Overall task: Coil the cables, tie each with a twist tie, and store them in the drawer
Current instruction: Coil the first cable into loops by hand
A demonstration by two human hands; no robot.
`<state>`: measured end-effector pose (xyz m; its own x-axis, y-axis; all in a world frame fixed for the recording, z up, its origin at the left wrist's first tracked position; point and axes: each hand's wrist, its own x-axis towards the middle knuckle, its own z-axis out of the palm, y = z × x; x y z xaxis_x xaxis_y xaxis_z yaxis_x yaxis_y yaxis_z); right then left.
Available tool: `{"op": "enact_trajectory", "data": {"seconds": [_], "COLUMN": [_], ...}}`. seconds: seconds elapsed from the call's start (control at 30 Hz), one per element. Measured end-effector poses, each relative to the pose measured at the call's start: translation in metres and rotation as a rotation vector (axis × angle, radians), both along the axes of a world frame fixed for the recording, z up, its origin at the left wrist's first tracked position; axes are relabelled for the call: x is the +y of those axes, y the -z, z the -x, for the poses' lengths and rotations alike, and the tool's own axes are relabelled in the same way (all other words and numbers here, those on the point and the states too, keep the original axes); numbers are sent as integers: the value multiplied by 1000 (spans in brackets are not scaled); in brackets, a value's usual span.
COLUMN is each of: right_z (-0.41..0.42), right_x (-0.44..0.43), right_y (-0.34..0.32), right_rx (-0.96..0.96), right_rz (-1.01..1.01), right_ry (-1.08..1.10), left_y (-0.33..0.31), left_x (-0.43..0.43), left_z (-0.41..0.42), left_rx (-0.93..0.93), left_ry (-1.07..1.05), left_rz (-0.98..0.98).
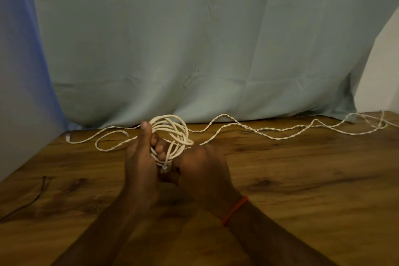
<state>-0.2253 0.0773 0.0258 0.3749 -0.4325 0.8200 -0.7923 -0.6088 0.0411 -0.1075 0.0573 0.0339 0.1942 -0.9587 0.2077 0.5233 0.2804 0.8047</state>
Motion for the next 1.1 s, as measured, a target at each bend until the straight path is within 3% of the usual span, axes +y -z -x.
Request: {"op": "enact_trajectory", "data": {"seconds": [0.23,0.33,0.47,0.7,0.93,1.1], "right_z": [9,9,6,-4,4,16], "right_x": [-5,0,6,6,6,2], "right_y": [-17,-24,-28,-21,-30,-38], "right_rx": [169,35,-296,-347,-268,-143], "right_rz": [-245,-246,-316,-582,-738,-797], "right_ry": [-226,-238,-129,-284,-280,-194], "left_y": [0,2,6,6,-15,-22], "left_x": [-8,-14,-15,-15,-21,-30], "left_z": [-14,-19,-18,-17,-35,-60], "left_rx": [29,42,105,112,395,389], "left_ry": [-167,-162,-47,125,174,129], "left_rz": [-46,-89,-81,-116,-70,-61]}}
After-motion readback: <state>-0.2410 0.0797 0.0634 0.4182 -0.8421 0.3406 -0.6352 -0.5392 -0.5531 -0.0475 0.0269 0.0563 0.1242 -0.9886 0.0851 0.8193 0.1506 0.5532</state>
